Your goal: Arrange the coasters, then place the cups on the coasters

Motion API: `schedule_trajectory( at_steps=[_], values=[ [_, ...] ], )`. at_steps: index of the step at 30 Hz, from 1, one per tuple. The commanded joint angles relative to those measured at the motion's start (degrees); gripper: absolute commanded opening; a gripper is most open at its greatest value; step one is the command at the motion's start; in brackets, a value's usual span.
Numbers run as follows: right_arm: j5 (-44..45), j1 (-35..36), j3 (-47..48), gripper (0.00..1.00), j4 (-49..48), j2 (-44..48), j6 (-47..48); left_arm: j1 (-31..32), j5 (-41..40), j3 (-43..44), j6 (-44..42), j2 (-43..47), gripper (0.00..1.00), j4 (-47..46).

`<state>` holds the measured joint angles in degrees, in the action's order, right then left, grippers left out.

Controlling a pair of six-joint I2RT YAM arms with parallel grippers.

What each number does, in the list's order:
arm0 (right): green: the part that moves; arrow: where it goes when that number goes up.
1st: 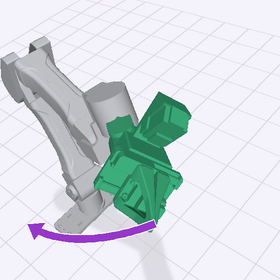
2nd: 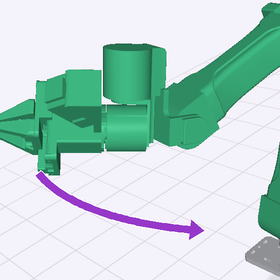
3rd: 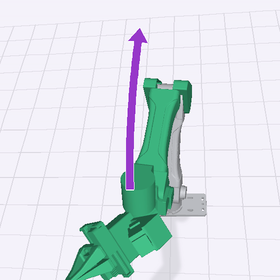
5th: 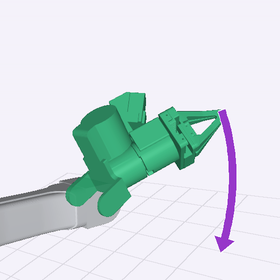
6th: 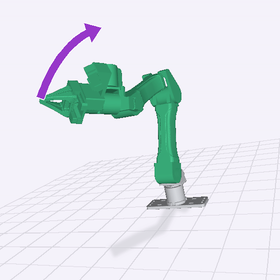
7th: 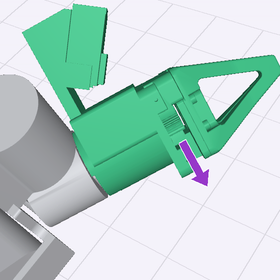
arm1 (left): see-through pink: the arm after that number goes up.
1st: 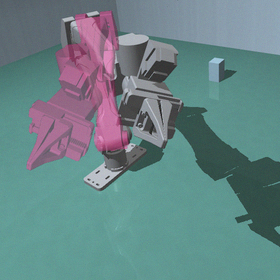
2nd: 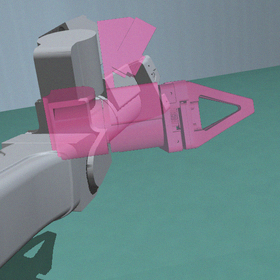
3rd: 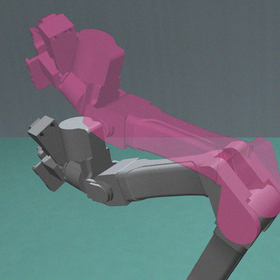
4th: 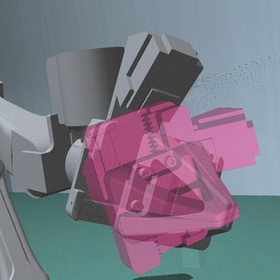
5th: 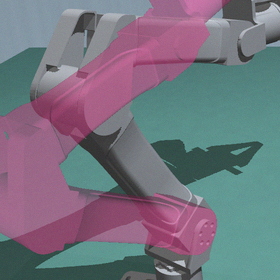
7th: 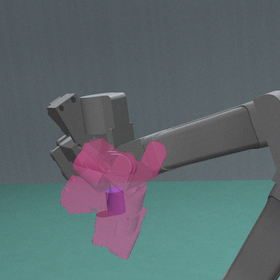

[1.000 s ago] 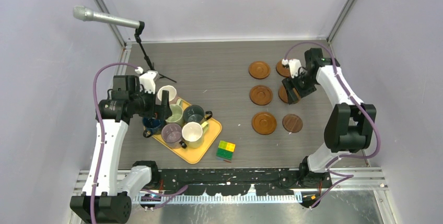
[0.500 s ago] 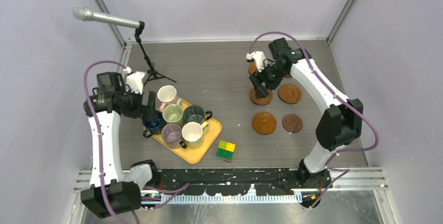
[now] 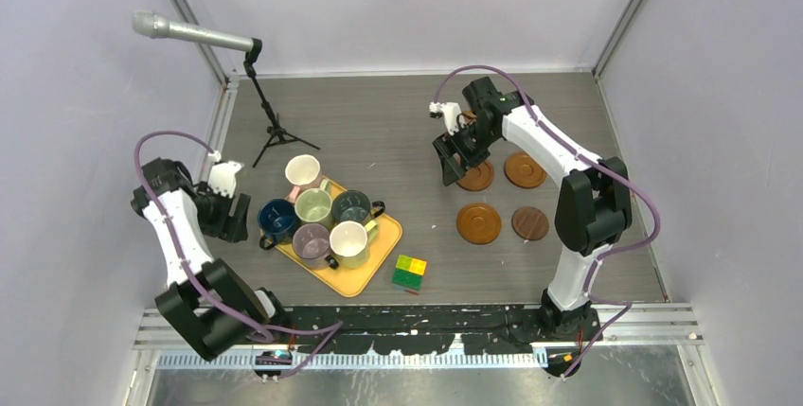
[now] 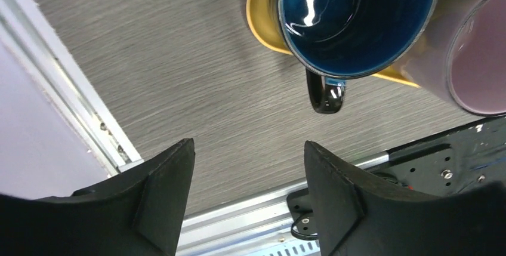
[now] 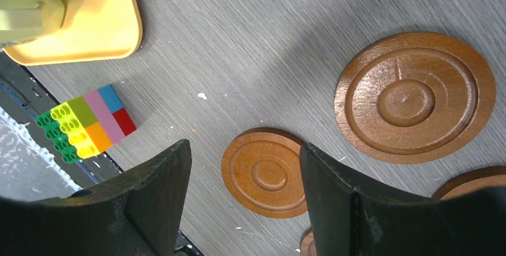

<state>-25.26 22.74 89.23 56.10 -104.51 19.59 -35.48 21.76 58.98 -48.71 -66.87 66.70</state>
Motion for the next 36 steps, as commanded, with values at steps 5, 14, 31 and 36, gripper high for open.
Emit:
schedule_trajectory(
  at_steps=[5,14,31,36],
  values=[
    [-2.22,0.51,0.47,0.7,-3.5,-1.01,-2.38,-3.24,7.97,-7.91,-16.91,-4.87,0.5,-7.71],
    [-1.99,0.61,-1.43,0.7,-4.1,-1.14,-1.87,-6.23,13.86,-13.5,-29.14,-10.38,0.39,-12.3],
    [-1.54,0.55,-2.63,0.69,-4.24,-1.57,-1.56,-9.61,20.39,-16.89,-40.35,-19.98,0.26,-18.58],
    [-1.09,0.53,-2.51,0.69,-3.94,-1.87,-1.34,-9.4,22.57,-15.8,-41.71,-21.83,0.25,-17.79]
  ],
)
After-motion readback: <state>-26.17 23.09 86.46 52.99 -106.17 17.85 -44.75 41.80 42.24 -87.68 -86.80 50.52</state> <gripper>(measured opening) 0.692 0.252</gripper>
